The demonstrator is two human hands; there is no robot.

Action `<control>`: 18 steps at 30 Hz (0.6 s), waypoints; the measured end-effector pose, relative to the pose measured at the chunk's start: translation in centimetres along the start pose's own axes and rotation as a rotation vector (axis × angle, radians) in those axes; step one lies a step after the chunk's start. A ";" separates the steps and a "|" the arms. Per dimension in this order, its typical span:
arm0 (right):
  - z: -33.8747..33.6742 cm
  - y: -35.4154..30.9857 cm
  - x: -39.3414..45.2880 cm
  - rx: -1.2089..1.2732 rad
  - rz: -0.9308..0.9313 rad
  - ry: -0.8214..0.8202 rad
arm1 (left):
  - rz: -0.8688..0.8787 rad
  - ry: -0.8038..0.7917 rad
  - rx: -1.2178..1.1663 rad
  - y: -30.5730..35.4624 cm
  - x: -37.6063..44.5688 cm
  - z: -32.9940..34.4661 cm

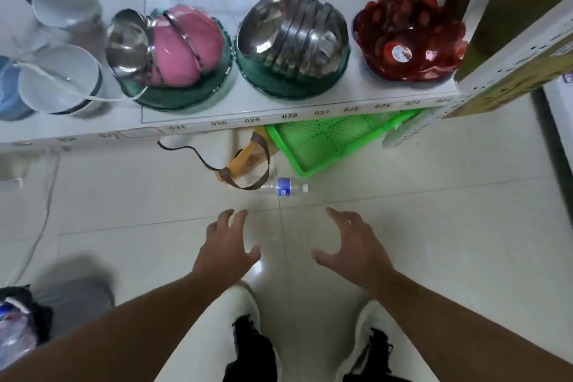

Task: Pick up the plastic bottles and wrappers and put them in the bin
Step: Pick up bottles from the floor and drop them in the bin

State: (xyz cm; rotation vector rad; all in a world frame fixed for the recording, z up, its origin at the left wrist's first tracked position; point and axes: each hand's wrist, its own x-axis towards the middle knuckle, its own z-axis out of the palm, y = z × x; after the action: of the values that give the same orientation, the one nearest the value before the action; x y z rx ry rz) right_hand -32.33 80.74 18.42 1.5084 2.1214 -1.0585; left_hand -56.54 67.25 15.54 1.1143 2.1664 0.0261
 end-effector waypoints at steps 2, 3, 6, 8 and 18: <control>2.8 0.7 4.5 -0.003 -0.006 0.001 | -0.018 -0.010 0.044 -1.7 3.4 2.8; 4.4 1.3 6.7 -0.030 -0.019 -0.001 | -0.025 -0.023 0.086 -2.5 5.0 4.2; 8.7 2.6 13.8 -0.071 -0.087 -0.005 | -0.005 0.033 0.139 -4.7 11.1 8.6; 11.4 3.5 18.9 -0.106 -0.122 -0.001 | 0.034 0.049 0.180 -5.8 15.7 11.4; 20.4 5.3 32.7 -0.306 -0.280 0.220 | 0.091 0.150 0.145 -9.3 27.1 19.1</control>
State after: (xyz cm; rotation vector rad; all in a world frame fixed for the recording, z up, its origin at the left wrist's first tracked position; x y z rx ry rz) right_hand -43.12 88.51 -18.20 1.2574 2.5651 -0.6289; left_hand -62.68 75.64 -17.29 1.3303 2.2778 -0.0074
